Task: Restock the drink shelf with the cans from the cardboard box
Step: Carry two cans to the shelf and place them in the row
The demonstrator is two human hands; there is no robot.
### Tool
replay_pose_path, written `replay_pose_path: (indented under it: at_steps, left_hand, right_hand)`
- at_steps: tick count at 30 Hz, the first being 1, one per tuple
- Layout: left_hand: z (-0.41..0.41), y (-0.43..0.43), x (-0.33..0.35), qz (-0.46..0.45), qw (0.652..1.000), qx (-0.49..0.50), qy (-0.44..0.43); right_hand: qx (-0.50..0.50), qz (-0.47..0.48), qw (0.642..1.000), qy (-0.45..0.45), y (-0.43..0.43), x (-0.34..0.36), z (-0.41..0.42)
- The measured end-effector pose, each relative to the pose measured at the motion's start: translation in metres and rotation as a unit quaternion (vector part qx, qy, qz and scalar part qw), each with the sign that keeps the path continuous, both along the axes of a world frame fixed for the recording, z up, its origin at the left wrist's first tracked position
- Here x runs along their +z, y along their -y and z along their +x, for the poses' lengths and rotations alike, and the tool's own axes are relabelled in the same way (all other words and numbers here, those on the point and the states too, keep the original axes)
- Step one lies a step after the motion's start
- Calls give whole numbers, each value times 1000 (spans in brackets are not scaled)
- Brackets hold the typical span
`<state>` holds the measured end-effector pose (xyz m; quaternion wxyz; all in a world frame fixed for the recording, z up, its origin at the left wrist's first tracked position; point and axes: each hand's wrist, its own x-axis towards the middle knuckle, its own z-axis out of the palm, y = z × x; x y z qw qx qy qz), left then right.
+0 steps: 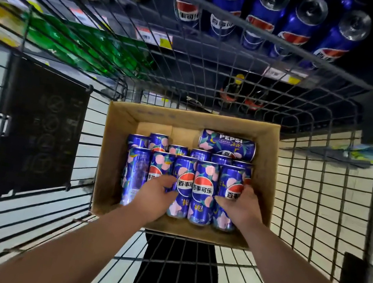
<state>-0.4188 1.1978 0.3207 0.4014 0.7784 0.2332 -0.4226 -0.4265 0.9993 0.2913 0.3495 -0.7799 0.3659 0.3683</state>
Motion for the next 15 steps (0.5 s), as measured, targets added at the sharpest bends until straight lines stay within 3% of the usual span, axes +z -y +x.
replay_pose_path:
  at_steps: [9, 12, 15]
  left_hand:
    - [2, 53, -3, -35, 998, 12, -50]
    - [5, 70, -11, 40, 998, -13, -44]
    - [2, 80, -15, 127, 984, -114, -45]
  right_hand:
    - [7, 19, 999, 46, 19, 39, 3]
    - [11, 21, 998, 55, 26, 48, 4]
    - [20, 5, 998, 57, 27, 47, 1]
